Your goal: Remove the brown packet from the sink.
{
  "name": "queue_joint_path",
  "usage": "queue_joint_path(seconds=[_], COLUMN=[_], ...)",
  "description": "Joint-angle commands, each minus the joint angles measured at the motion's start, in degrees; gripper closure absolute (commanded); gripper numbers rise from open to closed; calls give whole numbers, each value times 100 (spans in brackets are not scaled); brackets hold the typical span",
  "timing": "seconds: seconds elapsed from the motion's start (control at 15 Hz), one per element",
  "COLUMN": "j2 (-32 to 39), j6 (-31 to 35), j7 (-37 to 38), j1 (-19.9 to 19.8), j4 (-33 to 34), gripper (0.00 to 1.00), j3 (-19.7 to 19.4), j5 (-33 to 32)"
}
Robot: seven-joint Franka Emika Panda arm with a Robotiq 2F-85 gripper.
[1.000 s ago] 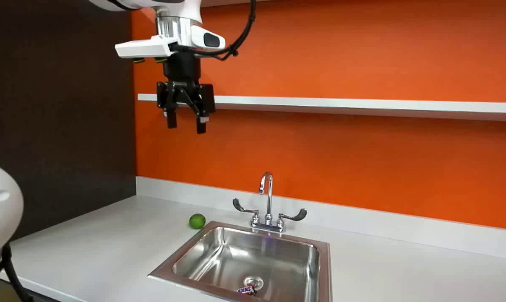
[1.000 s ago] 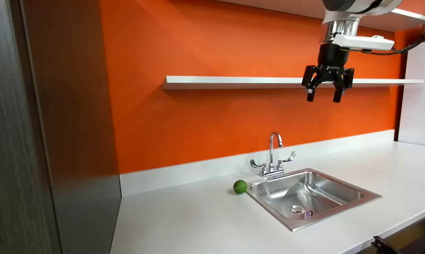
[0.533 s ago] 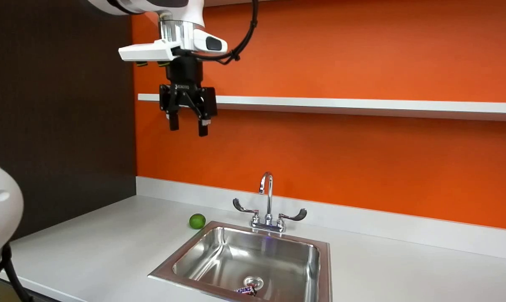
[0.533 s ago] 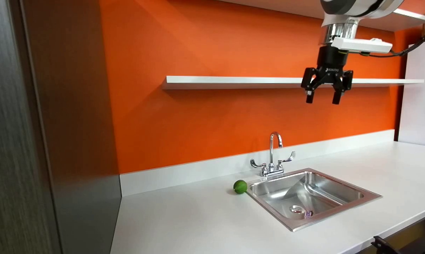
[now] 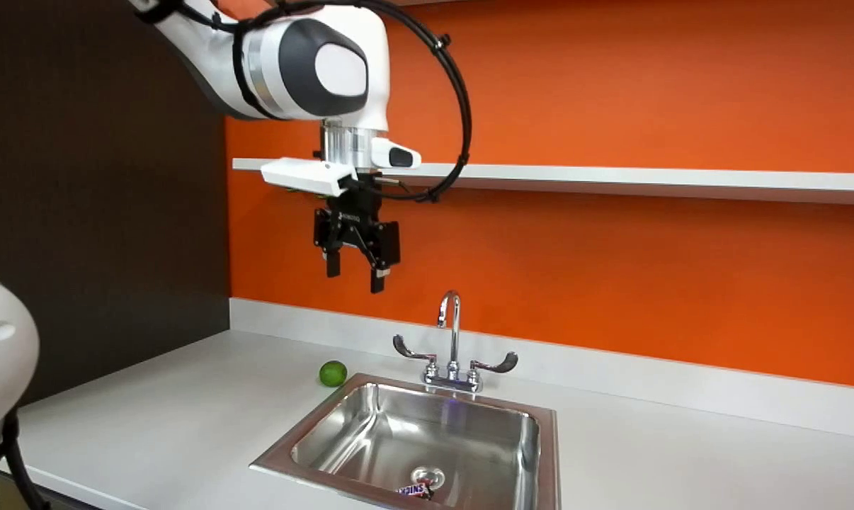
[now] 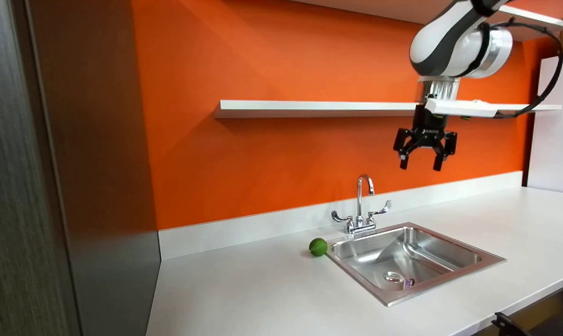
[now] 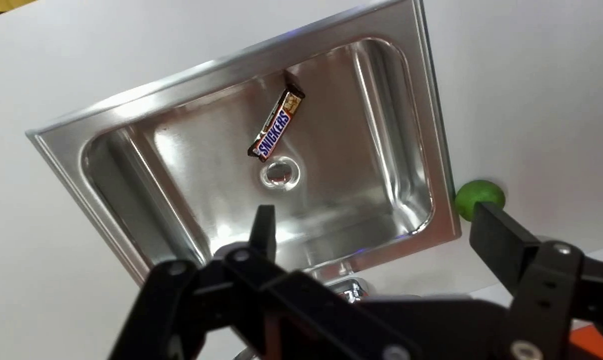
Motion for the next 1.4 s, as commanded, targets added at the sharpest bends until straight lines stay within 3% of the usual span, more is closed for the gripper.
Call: queue_joint_path(seconds=[0.0, 0.6, 1.33], j2=[814, 2507, 4080], j6=[597, 1873, 2871], j7=[4, 26, -56], j1=[-137, -222, -331], j4=[110, 285, 608], gripper=[0, 0, 0], j3=[22, -67, -5], j5=[144, 398, 865])
